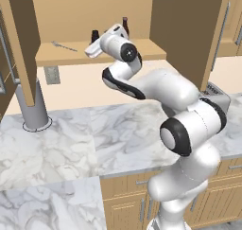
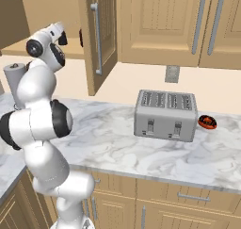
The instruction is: Pick the shaker and ketchup from the counter and place them in the cabinet.
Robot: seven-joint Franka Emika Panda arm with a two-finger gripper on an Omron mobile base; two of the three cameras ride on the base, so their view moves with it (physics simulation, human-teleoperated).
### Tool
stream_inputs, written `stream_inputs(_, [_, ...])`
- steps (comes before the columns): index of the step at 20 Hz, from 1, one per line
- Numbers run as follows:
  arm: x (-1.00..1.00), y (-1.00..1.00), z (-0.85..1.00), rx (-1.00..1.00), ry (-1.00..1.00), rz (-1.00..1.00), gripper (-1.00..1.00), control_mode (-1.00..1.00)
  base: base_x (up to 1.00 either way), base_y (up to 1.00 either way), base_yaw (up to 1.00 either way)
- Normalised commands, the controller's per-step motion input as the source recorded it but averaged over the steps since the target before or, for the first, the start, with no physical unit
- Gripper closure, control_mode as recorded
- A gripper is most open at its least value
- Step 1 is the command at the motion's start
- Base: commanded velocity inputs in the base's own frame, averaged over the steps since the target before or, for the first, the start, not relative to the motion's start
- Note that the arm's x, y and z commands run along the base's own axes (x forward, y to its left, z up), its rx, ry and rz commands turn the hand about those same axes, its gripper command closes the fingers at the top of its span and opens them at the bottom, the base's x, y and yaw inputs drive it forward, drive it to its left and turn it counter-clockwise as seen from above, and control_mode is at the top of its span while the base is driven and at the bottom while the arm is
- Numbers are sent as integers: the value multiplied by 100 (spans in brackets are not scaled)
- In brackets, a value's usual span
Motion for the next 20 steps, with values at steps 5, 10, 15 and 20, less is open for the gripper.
stream_inputs(5, [-74,8,-18,9,0,-2,-100,-100,0,0,0])
stream_inputs(10, [-54,1,-41,15,10,-4,-100,-100,0,0,0])
stream_inputs(15, [-32,0,-65,27,24,-2,-100,-100,0,0,0])
stream_inputs(20, [-12,0,-79,29,34,-2,-100,-100,0,0,0])
